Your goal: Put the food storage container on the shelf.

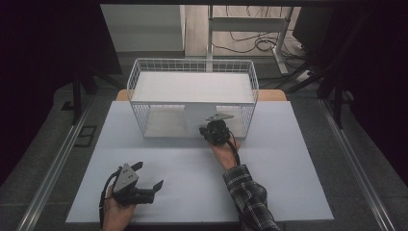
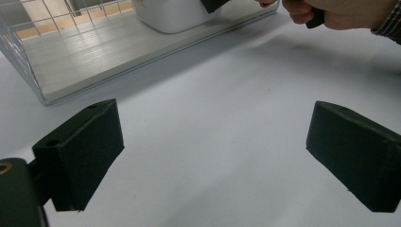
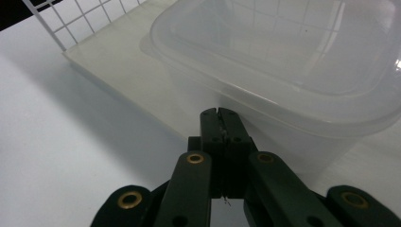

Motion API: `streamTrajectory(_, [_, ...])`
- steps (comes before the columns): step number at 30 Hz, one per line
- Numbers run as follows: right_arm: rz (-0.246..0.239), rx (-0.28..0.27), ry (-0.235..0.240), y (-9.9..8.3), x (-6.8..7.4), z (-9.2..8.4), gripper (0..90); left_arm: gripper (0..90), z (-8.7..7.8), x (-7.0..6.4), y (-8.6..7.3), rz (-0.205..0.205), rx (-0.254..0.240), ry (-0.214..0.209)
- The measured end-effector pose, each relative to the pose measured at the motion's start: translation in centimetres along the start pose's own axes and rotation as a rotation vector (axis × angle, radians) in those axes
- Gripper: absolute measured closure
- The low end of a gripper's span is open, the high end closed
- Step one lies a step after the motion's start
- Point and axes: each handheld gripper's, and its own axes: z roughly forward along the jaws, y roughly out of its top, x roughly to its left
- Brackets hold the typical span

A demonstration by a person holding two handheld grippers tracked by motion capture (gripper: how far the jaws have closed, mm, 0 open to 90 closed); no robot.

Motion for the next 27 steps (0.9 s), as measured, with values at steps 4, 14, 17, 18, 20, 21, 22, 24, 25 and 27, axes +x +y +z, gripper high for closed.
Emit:
streamTrajectory(4, [0.004, 0.002, -0.001, 0.1, 0.0, 0.2, 89.3, 4.4, 0.0, 0.0, 0.0, -0.004, 0.002, 0.0])
streamTrajectory(14, [0.033, 0.004, 0.035, -0.6, 0.4, -0.2, 58.7, 4.6, 0.1, 0.2, 0.1, -0.032, 0.047, -0.038])
streamTrajectory(17, [0.017, 0.006, 0.051, -0.7, 0.6, -0.8, 48.7, 4.4, 0.3, 0.2, 0.0, -0.027, 0.054, -0.043])
streamTrajectory(18, [0.008, 0.004, 0.055, -0.7, 0.6, -1.0, 47.0, 4.5, 0.5, 0.2, -0.1, -0.024, 0.065, -0.06])
streamTrajectory(20, [-0.001, 0.011, 0.054, -0.7, 0.7, -1.3, 43.7, 4.4, 0.7, 0.1, -0.1, -0.017, 0.075, -0.067])
streamTrajectory(21, [-0.008, 0.01, 0.051, -0.7, 0.8, -1.5, 42.7, 4.4, 0.7, 0.1, -0.1, -0.017, 0.075, -0.067])
streamTrajectory(22, [-0.013, 0.009, 0.054, -0.7, 0.9, -1.7, 41.8, 4.3, 0.7, 0.0, -0.1, -0.016, 0.076, -0.071])
streamTrajectory(24, [-0.015, 0.013, 0.058, -0.8, 0.9, -2.0, 39.5, 4.2, 0.7, 0.0, -0.1, -0.015, 0.078, -0.072])
streamTrajectory(25, [-0.018, 0.018, 0.056, -0.8, 0.9, -2.2, 38.8, 4.1, 0.7, 0.0, -0.1, -0.018, 0.08, -0.078])
streamTrajectory(27, [-0.02, 0.018, 0.056, -0.9, 0.9, -2.4, 38.0, 4.1, 0.8, 0.1, -0.2, -0.029, 0.081, -0.096])
